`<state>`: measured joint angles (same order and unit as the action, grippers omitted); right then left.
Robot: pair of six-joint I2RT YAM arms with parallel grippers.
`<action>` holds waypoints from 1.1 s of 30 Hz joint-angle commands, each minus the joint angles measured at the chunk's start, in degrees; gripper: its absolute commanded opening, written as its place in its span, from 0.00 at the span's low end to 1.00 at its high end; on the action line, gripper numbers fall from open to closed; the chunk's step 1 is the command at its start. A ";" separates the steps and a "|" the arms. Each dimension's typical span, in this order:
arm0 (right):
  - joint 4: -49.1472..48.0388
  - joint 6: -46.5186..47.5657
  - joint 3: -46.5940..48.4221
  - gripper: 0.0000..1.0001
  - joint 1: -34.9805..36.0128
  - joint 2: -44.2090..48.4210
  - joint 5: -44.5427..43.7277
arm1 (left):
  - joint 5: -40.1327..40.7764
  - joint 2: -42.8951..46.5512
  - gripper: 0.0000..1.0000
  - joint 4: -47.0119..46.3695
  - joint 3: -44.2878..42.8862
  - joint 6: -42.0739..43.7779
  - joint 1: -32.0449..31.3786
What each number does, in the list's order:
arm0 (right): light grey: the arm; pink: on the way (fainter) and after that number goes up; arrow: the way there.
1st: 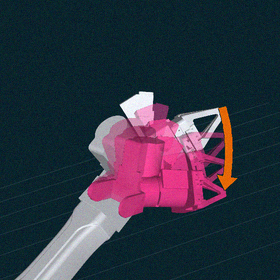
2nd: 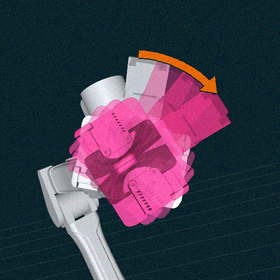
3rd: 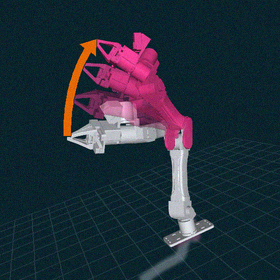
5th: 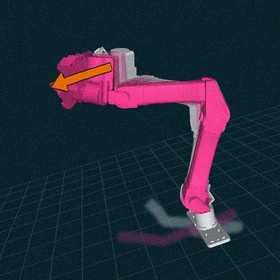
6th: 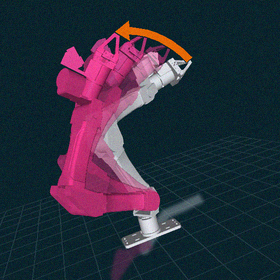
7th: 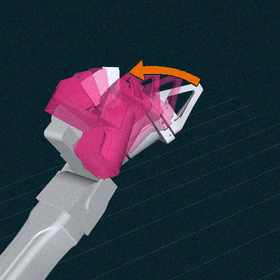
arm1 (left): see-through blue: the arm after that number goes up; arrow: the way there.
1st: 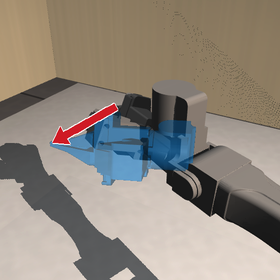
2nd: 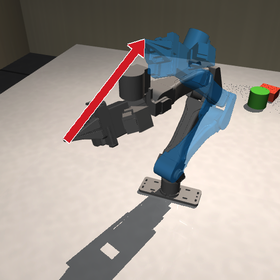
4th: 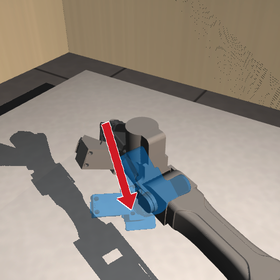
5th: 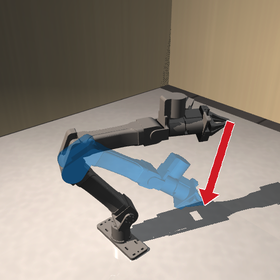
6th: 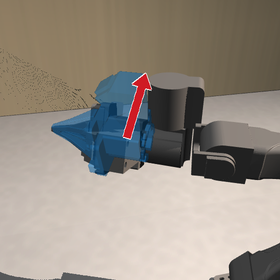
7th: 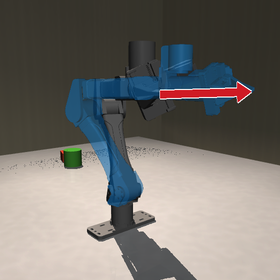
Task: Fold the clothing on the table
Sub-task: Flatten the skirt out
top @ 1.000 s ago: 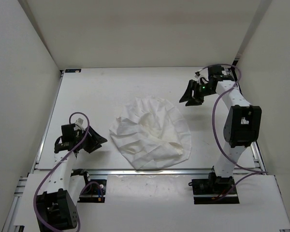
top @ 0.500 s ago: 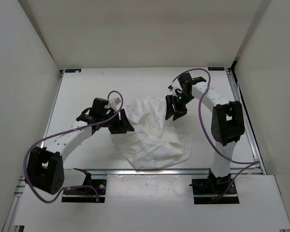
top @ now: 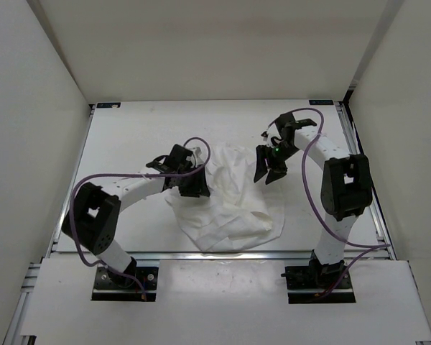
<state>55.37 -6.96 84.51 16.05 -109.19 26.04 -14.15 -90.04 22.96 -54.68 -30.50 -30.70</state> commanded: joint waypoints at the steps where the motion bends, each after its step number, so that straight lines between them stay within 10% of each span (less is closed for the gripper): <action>1: 0.34 -0.77 0.56 0.58 -0.23 2.31 -0.46 | -1.13 -2.94 0.54 -3.97 -2.01 -0.53 -3.05; 3: 0.70 -0.78 1.79 0.58 -0.41 2.05 -0.47 | -2.80 -3.91 0.43 -5.20 -2.10 -0.44 -4.10; 6: 1.14 -0.86 3.46 0.58 -0.32 1.26 -1.17 | -3.43 -6.20 0.00 -4.07 -3.51 0.44 -4.81; 14: 1.58 -0.86 5.40 0.58 -1.11 1.60 -1.35 | 13.97 -4.62 0.00 5.77 -12.01 7.81 9.06; 21: 3.77 1.95 7.07 0.60 0.38 0.73 -1.52 | 11.27 -9.27 0.00 11.30 -29.93 11.26 18.83; 23: 3.43 1.95 6.46 0.59 0.73 1.08 -1.52 | 6.87 -8.23 0.45 13.24 -32.42 10.73 16.39; 26: 2.81 1.69 4.79 0.59 1.43 1.08 -1.17 | 7.64 -3.67 0.66 12.56 -29.28 10.11 8.85; 33: 3.16 1.95 4.35 0.59 1.96 1.69 -2.40 | 11.77 -1.36 0.75 12.99 -21.88 5.99 -6.73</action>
<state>57.25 -5.76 89.10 17.80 -108.90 24.45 -4.01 -93.69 33.21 -79.75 -22.35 -34.92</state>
